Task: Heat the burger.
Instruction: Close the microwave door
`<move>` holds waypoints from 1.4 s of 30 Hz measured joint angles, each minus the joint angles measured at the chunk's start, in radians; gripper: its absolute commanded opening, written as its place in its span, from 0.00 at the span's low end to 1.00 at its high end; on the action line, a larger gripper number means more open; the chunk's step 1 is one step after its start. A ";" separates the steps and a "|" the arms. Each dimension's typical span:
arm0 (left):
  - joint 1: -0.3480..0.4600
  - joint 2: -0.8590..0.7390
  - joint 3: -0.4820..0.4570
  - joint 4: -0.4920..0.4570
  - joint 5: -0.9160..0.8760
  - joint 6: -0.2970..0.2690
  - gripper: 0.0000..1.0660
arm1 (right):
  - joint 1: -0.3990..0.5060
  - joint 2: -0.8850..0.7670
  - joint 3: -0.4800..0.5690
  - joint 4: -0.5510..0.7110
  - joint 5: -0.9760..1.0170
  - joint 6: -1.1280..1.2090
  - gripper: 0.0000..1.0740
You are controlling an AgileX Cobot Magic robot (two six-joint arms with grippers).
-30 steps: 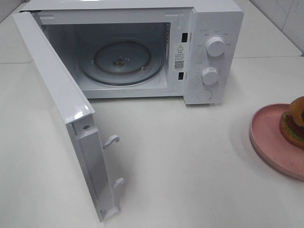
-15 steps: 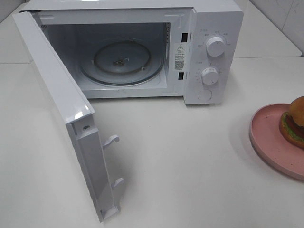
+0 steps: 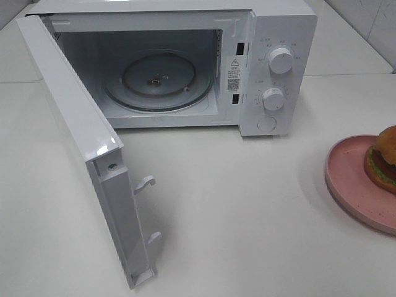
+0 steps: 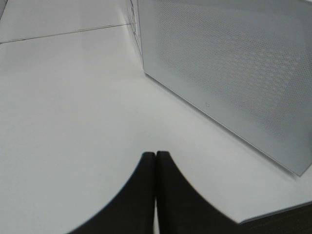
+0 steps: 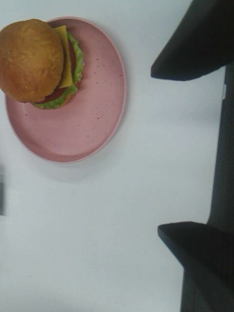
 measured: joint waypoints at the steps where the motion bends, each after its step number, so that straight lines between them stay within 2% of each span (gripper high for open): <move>1: 0.000 0.000 0.000 0.000 0.000 0.000 0.00 | 0.000 -0.042 0.000 0.002 -0.002 -0.010 0.69; 14: 0.000 0.000 0.000 0.000 0.000 0.000 0.00 | 0.000 -0.279 0.000 0.013 -0.004 -0.038 0.69; 25: 0.000 0.025 0.000 -0.004 -0.004 0.003 0.00 | 0.000 -0.280 0.000 0.014 -0.004 -0.043 0.67; 32: 0.000 0.162 -0.021 -0.024 -0.190 0.003 0.00 | 0.000 -0.280 0.000 0.015 -0.004 -0.043 0.67; 35: 0.000 0.186 -0.022 -0.024 -0.216 0.003 0.00 | 0.000 -0.280 0.000 0.014 -0.004 -0.043 0.67; 37: 0.000 0.295 -0.022 -0.024 -0.301 0.003 0.00 | 0.000 -0.280 0.000 0.014 -0.004 -0.043 0.67; 42: 0.000 0.448 -0.022 -0.030 -0.396 0.003 0.00 | 0.000 -0.280 0.000 0.014 -0.004 -0.043 0.67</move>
